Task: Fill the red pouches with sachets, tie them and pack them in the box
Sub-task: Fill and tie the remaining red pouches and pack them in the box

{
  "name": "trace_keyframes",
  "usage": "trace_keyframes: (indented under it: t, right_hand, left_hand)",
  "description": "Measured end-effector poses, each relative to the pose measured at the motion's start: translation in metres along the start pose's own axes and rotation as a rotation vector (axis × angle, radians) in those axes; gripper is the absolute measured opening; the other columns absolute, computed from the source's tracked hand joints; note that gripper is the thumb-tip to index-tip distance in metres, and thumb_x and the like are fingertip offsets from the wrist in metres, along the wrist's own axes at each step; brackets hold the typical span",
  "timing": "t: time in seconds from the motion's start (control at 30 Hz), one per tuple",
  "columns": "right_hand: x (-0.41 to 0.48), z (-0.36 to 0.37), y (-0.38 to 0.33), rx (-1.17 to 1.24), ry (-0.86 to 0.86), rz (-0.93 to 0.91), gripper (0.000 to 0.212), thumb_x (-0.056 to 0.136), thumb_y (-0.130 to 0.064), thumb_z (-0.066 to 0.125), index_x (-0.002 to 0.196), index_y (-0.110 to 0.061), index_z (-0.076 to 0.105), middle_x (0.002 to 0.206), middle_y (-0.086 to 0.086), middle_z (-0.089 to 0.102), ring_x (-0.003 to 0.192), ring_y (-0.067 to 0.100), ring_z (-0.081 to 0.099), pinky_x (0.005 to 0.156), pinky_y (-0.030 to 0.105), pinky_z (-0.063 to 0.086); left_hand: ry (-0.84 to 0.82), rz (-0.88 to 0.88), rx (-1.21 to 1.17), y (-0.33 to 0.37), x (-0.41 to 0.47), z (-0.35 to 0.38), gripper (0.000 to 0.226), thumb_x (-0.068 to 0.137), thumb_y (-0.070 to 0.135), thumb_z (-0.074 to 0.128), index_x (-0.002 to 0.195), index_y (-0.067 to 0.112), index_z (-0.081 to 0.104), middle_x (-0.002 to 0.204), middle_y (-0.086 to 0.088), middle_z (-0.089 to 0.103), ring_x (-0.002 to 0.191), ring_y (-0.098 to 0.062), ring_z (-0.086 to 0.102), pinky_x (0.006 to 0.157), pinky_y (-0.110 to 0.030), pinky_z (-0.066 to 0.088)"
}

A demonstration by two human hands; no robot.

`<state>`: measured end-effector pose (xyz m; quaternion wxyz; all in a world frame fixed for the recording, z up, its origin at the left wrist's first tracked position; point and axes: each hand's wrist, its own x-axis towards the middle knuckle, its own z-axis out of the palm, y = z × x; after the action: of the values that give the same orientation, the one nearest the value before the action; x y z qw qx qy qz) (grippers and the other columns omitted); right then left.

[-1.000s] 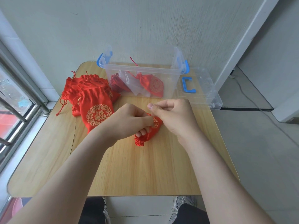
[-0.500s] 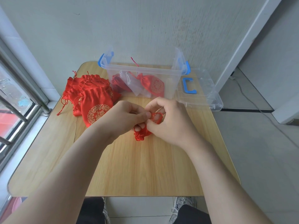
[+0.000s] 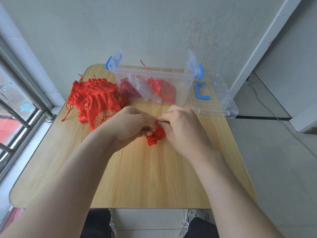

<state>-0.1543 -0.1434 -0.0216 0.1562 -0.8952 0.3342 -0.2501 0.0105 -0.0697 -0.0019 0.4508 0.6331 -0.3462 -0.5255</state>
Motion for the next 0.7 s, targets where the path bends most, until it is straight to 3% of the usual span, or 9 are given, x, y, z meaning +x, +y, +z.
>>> trace_keyframes:
  t: [0.1,0.17,0.27,0.33,0.4,0.5,0.7]
  right_hand:
    - [0.001,0.0,0.0,0.008,-0.014,0.095,0.012,0.096,-0.02,0.074,0.096,-0.023,0.085,0.089,-0.002,0.071,0.083,0.021,0.066,0.075,0.041,0.057]
    - [0.004,0.0,0.001,0.104,-0.029,0.219,0.01,0.096,-0.021,0.077,0.094,-0.025,0.085,0.087,-0.011,0.075,0.081,0.01,0.068,0.074,0.03,0.056]
    - [0.006,-0.003,0.001,0.3,-0.067,0.38,0.009,0.096,-0.022,0.078,0.091,-0.028,0.085,0.074,-0.016,0.073,0.068,-0.001,0.065,0.061,0.011,0.044]
    - [0.005,-0.005,-0.001,0.431,-0.098,0.472,0.01,0.098,-0.024,0.076,0.091,-0.026,0.084,0.069,-0.01,0.073,0.066,0.005,0.067,0.06,0.016,0.047]
    - [0.005,-0.008,-0.005,0.538,-0.125,0.555,0.011,0.1,-0.027,0.074,0.093,-0.025,0.083,0.076,-0.002,0.078,0.074,0.016,0.074,0.069,0.025,0.054]
    - [0.006,-0.01,-0.008,0.627,-0.174,0.632,0.014,0.101,-0.028,0.073,0.09,-0.025,0.081,0.084,0.005,0.081,0.072,0.012,0.071,0.076,0.029,0.052]
    - [0.008,-0.011,-0.009,0.673,-0.204,0.721,0.015,0.104,-0.021,0.066,0.095,-0.014,0.077,0.07,-0.006,0.067,0.061,0.007,0.067,0.062,0.023,0.042]
  left_hand:
    - [0.126,0.059,0.035,-0.002,-0.001,0.0,0.044,0.07,-0.01,0.076,0.112,0.003,0.074,0.106,-0.018,0.07,0.082,-0.035,0.067,0.083,-0.044,0.059]
    - [0.262,0.133,0.154,-0.003,-0.001,0.0,0.045,0.069,-0.01,0.077,0.105,0.015,0.075,0.106,-0.013,0.071,0.077,-0.021,0.072,0.073,-0.04,0.062]
    - [0.369,0.224,0.356,-0.006,-0.001,0.002,0.033,0.077,-0.008,0.077,0.095,0.019,0.072,0.092,-0.011,0.076,0.065,-0.003,0.072,0.059,-0.032,0.062]
    - [0.411,0.273,0.453,-0.008,0.001,0.003,0.025,0.078,-0.005,0.078,0.09,0.017,0.072,0.092,-0.01,0.076,0.066,0.002,0.072,0.05,-0.023,0.059]
    - [0.42,0.305,0.518,-0.009,0.001,0.005,0.021,0.078,-0.005,0.077,0.083,0.014,0.071,0.084,-0.005,0.076,0.065,0.002,0.071,0.046,-0.015,0.051]
    - [0.404,0.335,0.614,-0.01,0.001,0.005,0.023,0.076,-0.004,0.079,0.073,0.015,0.066,0.075,0.004,0.071,0.064,-0.006,0.072,0.049,-0.013,0.048]
    - [0.351,0.349,0.677,-0.01,-0.001,0.007,0.023,0.076,-0.001,0.081,0.078,0.021,0.076,0.073,0.013,0.073,0.068,0.0,0.072,0.055,-0.011,0.051]
